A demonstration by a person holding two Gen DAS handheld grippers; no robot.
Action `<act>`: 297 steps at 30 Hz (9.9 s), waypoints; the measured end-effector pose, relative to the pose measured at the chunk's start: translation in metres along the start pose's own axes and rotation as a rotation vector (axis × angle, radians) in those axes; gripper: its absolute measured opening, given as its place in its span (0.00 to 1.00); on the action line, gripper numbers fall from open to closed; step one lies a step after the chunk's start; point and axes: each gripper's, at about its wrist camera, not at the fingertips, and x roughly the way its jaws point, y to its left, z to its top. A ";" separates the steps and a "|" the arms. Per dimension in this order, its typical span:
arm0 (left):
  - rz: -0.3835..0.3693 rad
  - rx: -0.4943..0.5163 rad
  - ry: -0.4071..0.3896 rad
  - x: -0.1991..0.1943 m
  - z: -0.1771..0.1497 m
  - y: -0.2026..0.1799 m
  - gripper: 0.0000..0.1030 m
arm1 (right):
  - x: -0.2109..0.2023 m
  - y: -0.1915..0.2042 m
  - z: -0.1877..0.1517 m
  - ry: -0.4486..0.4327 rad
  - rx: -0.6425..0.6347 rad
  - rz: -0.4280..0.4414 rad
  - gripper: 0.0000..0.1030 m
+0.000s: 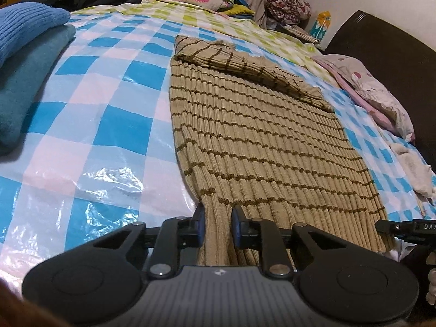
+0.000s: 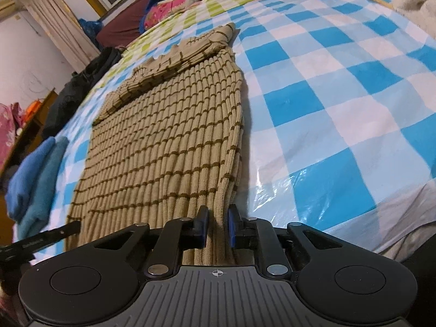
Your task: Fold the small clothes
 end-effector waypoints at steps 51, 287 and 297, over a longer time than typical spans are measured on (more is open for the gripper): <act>0.000 -0.169 -0.246 0.171 0.256 0.025 0.14 | 0.170 0.004 0.254 -0.388 0.372 0.206 0.06; 0.227 0.115 -0.269 0.095 0.133 0.029 0.36 | 0.168 0.109 0.155 -0.235 -0.559 -0.479 0.19; 0.225 0.104 -0.250 0.096 0.133 0.033 0.37 | 0.160 0.112 0.156 -0.233 -0.535 -0.473 0.25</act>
